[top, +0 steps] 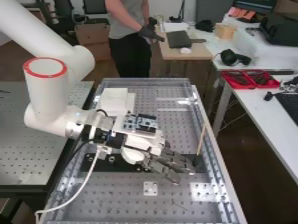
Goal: Grab the pcb board and place it in the clear container
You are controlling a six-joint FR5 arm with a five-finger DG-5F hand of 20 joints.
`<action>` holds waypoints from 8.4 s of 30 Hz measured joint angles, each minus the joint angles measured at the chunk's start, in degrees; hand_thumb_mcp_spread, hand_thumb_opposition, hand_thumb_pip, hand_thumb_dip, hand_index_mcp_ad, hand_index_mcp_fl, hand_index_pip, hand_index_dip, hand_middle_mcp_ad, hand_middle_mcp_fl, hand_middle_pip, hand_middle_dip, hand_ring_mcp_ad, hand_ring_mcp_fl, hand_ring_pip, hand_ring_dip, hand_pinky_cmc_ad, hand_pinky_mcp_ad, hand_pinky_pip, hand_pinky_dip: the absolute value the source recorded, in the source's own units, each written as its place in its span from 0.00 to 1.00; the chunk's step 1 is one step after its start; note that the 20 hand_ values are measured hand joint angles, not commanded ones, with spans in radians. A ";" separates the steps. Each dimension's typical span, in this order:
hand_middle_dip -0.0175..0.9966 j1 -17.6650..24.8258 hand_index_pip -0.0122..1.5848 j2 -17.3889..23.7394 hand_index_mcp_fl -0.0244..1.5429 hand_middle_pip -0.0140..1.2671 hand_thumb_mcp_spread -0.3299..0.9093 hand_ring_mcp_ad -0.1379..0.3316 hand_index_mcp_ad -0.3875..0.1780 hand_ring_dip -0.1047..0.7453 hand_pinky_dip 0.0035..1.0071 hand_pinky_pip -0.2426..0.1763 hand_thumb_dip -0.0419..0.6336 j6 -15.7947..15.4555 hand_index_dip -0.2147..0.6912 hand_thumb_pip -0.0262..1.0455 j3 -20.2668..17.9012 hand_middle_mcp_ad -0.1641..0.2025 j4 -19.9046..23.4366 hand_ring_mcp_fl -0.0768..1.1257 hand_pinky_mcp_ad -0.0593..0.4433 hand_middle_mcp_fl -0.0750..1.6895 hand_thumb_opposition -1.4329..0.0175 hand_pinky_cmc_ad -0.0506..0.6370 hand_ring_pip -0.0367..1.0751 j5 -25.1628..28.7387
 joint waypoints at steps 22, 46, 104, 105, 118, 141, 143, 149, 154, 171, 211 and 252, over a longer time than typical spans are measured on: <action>0.13 -0.33 0.98 -0.67 0.20 0.12 0.59 0.55 0.45 0.14 0.41 0.33 0.42 -0.16 0.25 0.70 0.84 0.72 -0.20 0.06 0.51 0.09 0.37 0.56 0.11 -0.84; 0.13 -0.54 0.96 -1.57 0.32 0.12 0.61 0.55 0.44 0.14 0.35 0.36 0.41 -0.15 0.22 0.68 1.43 0.69 -0.25 0.06 0.48 0.11 0.34 0.53 0.11 -1.22; 0.14 20.11 0.94 8.68 0.37 0.12 0.63 0.56 0.44 0.14 0.25 0.40 0.41 20.14 0.19 0.64 -1.99 0.71 11.03 0.08 0.48 0.14 0.33 0.53 0.11 -6.71; 0.14 20.36 0.94 8.04 0.37 0.12 0.63 0.56 0.44 0.14 0.25 0.40 0.41 20.16 0.19 0.64 -1.58 0.71 10.95 0.08 0.47 0.13 0.33 0.53 0.11 -6.57; 0.14 22.14 0.93 0.55 0.38 0.12 0.64 0.56 0.44 0.14 0.25 0.40 0.41 19.99 0.20 0.64 1.93 0.72 9.17 0.08 0.48 0.14 0.33 0.53 0.11 0.39; 0.14 21.74 0.70 -0.73 0.06 0.11 0.58 0.56 0.42 0.14 0.44 0.40 0.42 21.06 0.24 0.63 2.94 0.72 4.00 0.07 0.49 0.05 0.39 0.53 0.11 2.18; 0.14 21.55 0.69 -0.53 0.04 0.11 0.57 0.57 0.42 0.14 0.47 0.39 0.42 21.39 0.24 0.63 2.73 0.71 4.09 0.07 0.48 0.05 0.39 0.53 0.11 2.09; 0.14 20.55 0.69 1.91 0.03 0.11 0.56 0.57 0.42 0.14 0.50 0.37 0.42 22.13 0.24 0.68 1.31 0.71 4.38 0.07 0.48 0.05 0.40 0.53 0.11 1.89; 0.14 18.46 0.69 6.93 0.03 0.11 0.56 0.56 0.42 0.14 0.51 0.36 0.42 22.14 0.24 0.68 -0.63 0.71 4.03 0.06 0.48 0.05 0.40 0.53 0.11 1.38; 0.14 7.55 0.65 22.39 0.03 0.11 0.55 0.56 0.42 0.15 0.53 0.33 0.42 19.72 0.24 0.63 -4.40 0.71 -6.44 0.06 0.54 0.04 0.40 0.54 0.11 6.35; 0.15 6.19 0.61 25.65 0.03 0.11 0.53 0.56 0.43 0.15 0.57 0.32 0.42 17.60 0.27 0.60 -2.80 0.72 -10.42 0.06 0.61 0.04 0.42 0.55 0.10 8.29; 0.15 6.40 0.08 28.63 0.03 0.11 0.39 0.65 0.53 0.15 0.52 0.29 0.10 16.33 0.39 0.38 -3.51 0.72 -12.51 0.06 0.74 0.04 0.48 0.62 0.10 4.15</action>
